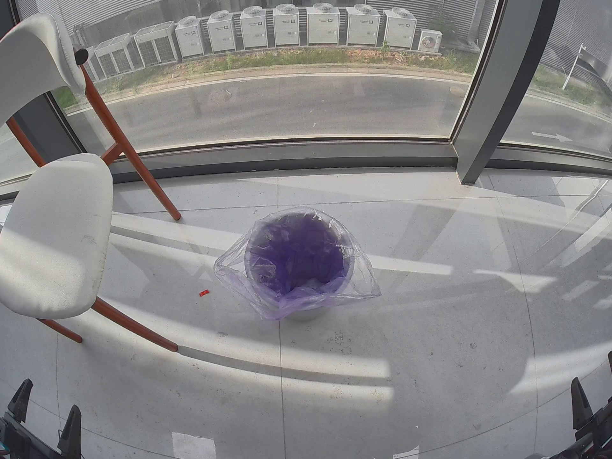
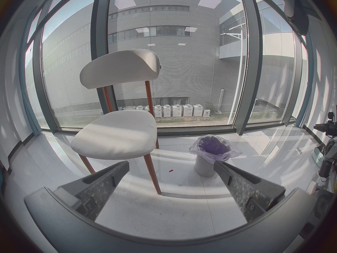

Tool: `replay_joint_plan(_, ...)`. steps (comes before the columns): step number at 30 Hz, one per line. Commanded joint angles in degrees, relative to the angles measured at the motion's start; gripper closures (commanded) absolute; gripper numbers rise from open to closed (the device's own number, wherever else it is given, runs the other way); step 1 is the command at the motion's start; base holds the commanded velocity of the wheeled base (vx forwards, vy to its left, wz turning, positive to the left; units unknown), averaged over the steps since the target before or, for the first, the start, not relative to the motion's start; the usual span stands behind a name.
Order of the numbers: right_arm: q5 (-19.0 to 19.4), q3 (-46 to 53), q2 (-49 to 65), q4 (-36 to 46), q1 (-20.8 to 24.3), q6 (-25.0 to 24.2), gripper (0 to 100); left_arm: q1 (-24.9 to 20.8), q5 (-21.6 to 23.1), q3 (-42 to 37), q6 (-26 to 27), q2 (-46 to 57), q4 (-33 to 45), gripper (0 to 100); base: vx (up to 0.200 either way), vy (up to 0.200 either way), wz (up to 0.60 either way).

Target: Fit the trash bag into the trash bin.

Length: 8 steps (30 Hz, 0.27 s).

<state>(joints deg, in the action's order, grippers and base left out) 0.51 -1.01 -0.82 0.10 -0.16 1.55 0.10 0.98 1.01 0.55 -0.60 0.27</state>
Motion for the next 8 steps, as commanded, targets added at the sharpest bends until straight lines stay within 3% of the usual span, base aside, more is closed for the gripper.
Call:
replay_joint_plan(1,0.02,1.01,0.64,-0.01,-0.02,0.03,0,-0.01,-0.01,-0.84,-0.02,0.51,0.00,0,0.000,0.000,0.00)
replay_joint_plan(8,0.02,1.01,0.64,-0.01,-0.02,-0.41,0,-0.01,-0.01,-0.84,-0.02,0.51,0.00,0,0.000,0.000,0.00)
